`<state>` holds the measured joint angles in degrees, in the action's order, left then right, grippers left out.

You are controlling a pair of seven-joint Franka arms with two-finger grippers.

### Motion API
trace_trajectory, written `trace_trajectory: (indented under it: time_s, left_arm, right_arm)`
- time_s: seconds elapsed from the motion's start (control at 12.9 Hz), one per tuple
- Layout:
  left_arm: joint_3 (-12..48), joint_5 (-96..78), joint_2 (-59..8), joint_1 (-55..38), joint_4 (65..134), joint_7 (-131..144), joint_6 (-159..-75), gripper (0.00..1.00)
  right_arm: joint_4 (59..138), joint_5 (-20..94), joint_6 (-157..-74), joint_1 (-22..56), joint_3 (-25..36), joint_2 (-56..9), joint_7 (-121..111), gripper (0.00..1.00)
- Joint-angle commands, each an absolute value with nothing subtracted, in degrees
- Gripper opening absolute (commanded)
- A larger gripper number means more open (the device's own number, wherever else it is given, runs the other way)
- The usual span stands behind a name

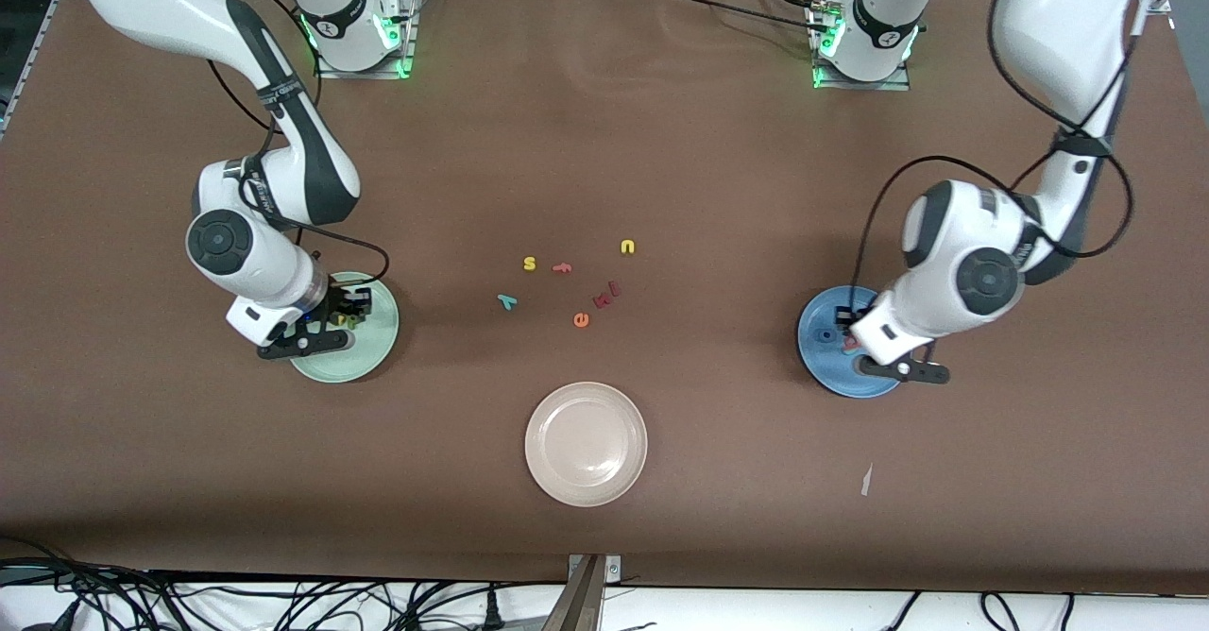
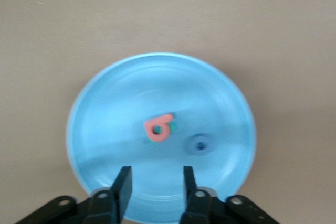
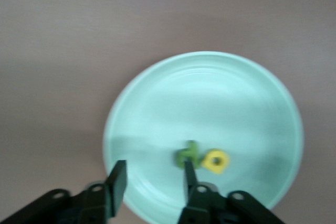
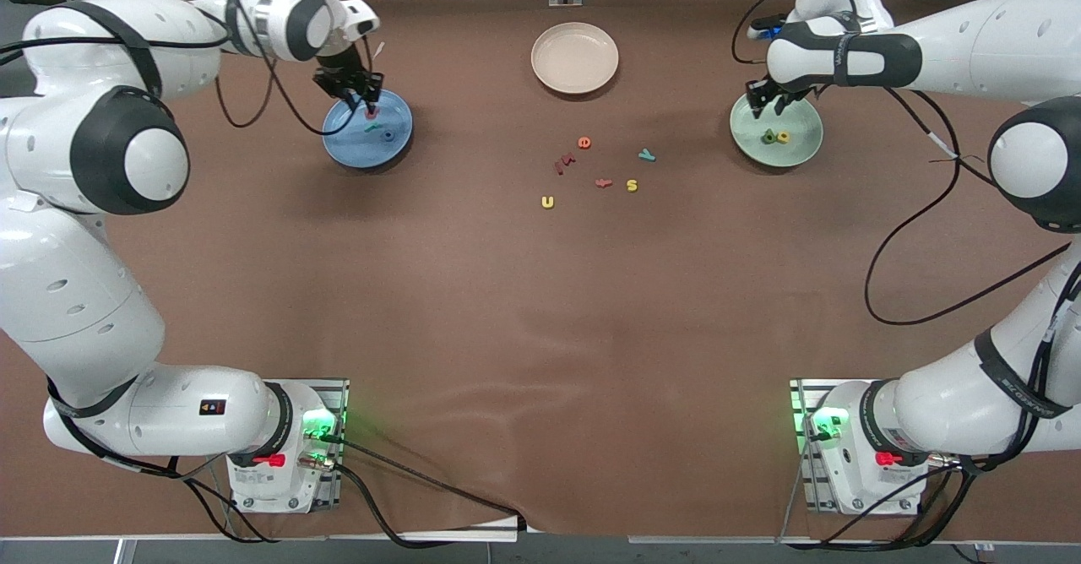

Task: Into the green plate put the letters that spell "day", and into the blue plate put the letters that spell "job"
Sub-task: 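Drop the pink letter in the blue plate while the right gripper places green d, then raise the left gripper to rest while the right gripper grasps the teal y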

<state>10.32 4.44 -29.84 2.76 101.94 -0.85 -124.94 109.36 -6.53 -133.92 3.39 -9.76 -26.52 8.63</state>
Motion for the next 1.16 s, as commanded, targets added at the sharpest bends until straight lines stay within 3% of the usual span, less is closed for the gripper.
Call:
trace_trajectory:
  time_s: [0.0, 0.23, 0.54, 0.7, 0.85, 1.08]
  left_arm:
    - [11.4, 5.1, -28.3, 3.3, 101.7, -4.7, -124.1, 1.0]
    - [11.8, 4.7, -24.2, 2.5, 96.4, -4.7, -115.0, 1.0]
    - [12.2, 4.4, -23.4, 2.3, 80.4, -4.7, -95.0, 1.0]
    - [12.1, 4.5, -22.9, 2.4, 75.4, -4.7, -89.5, 1.0]
    - [11.8, 4.4, -20.5, 2.4, 73.8, -4.7, -87.9, 1.0]
    - [9.5, 3.3, -12.6, 2.7, 78.7, -2.9, -88.2, 1.0]
  right_arm:
    - [109.9, -5.8, -135.8, 7.0, -12.3, -26.9, 19.6, 0.64]
    - [109.8, -5.6, -141.7, 14.7, -12.3, -30.0, 33.1, 0.64]
    - [107.9, -6.0, -144.1, 18.8, -12.1, -33.5, 43.9, 0.64]
    - [107.4, -6.0, -146.1, 19.9, -12.0, -34.8, 44.7, 0.64]
    - [106.6, -6.0, -147.2, 20.8, -10.9, -35.9, 44.7, 0.64]
    - [105.4, -6.1, -147.6, 22.4, -9.9, -37.6, 46.1, 0.64]
